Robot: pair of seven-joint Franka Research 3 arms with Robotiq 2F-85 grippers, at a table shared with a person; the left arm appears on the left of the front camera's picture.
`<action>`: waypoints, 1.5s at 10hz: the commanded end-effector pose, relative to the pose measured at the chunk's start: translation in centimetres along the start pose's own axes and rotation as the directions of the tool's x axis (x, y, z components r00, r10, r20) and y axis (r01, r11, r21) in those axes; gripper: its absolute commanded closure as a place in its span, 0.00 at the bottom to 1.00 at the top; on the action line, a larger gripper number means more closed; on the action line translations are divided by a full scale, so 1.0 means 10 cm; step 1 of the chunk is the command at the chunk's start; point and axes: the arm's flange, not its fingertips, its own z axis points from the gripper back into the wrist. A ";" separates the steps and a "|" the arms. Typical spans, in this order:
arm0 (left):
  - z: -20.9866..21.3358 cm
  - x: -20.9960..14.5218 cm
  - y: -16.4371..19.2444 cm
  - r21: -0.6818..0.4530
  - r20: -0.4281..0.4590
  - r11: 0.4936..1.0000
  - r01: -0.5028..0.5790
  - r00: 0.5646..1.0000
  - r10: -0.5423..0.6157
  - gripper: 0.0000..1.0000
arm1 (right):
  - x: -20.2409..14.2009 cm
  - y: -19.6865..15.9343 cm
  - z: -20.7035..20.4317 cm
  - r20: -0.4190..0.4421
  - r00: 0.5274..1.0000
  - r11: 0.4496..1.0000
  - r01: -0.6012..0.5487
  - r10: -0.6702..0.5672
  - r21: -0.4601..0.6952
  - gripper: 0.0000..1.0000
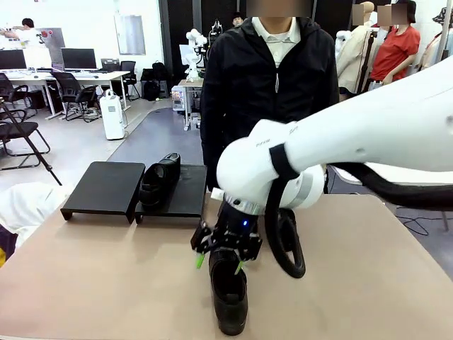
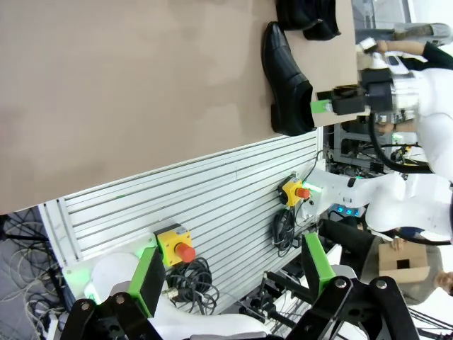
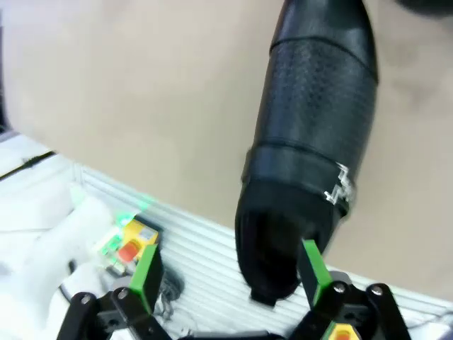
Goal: Organize the shoes by placing them on the stand.
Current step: Pick up one Shoe and place it in the middle of the table.
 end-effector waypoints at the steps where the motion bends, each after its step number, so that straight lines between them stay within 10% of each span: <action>1: 0.01 -0.01 -0.01 -0.012 -0.002 1.000 -0.009 1.000 0.009 0.00 | -0.39 -0.23 0.90 0.026 0.999 0.998 -0.048 0.047 0.050 0.00; 6: 0.01 -0.01 -0.01 -0.012 -0.002 1.000 -0.009 1.000 0.009 0.00 | -1.33 -2.15 2.76 0.241 0.945 0.936 0.135 -0.219 0.325 0.00; 10: 0.01 -0.01 -0.01 -0.012 -0.002 1.000 -0.009 1.000 0.009 0.00 | -2.10 -3.79 2.90 0.342 0.804 0.781 0.226 -0.487 0.582 0.00; 11: 0.01 -0.01 -0.01 -0.012 -0.002 1.000 -0.009 1.000 0.009 0.00 | -2.04 -3.91 2.80 0.319 0.751 0.749 0.334 -0.578 0.572 0.00; 15: 0.01 -0.01 -0.01 -0.012 -0.002 1.000 -0.009 1.000 0.009 0.00 | -2.22 -3.74 3.05 0.328 0.809 0.802 0.267 -0.488 0.534 0.00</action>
